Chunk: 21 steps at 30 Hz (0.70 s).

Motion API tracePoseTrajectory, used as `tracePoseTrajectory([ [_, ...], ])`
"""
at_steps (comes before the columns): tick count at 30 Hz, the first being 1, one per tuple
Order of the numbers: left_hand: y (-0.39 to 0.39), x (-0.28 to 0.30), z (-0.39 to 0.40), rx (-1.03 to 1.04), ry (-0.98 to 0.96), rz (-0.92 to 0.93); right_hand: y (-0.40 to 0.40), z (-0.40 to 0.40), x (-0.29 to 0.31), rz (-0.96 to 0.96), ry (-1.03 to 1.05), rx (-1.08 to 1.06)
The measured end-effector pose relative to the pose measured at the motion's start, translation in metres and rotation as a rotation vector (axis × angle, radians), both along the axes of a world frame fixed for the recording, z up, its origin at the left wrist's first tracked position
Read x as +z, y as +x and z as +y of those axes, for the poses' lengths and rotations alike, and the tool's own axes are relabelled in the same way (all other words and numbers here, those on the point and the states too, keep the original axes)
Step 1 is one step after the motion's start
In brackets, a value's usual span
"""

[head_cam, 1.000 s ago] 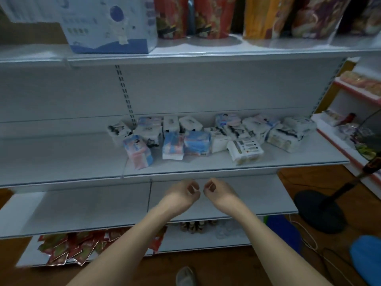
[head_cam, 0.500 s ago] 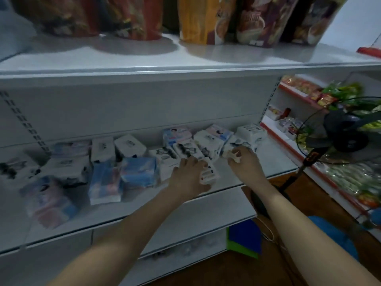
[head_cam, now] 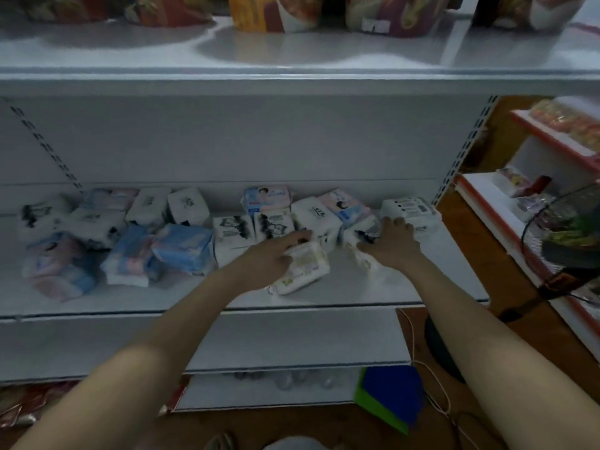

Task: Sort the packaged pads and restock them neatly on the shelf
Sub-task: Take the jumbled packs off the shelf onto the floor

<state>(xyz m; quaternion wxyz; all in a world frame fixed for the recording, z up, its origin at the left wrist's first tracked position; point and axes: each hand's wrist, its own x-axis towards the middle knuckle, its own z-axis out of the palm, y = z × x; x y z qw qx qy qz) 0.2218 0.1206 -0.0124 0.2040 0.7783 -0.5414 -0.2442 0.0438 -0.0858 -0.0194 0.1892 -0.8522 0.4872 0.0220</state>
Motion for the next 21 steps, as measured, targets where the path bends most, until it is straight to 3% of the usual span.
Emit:
tracePoseTrajectory([
  [3,-0.021,-0.006,-0.007,0.073,0.041,-0.158,-0.014,-0.012,-0.005,0.049,0.077,0.064],
  [9,-0.062,-0.021,-0.013,0.288,0.136,-0.427,-0.027,-0.02,-0.008,-0.108,0.314,0.224],
  [21,-0.082,-0.002,0.082,0.66,-0.007,-0.116,-0.011,0.049,0.007,-0.185,0.267,0.651],
])
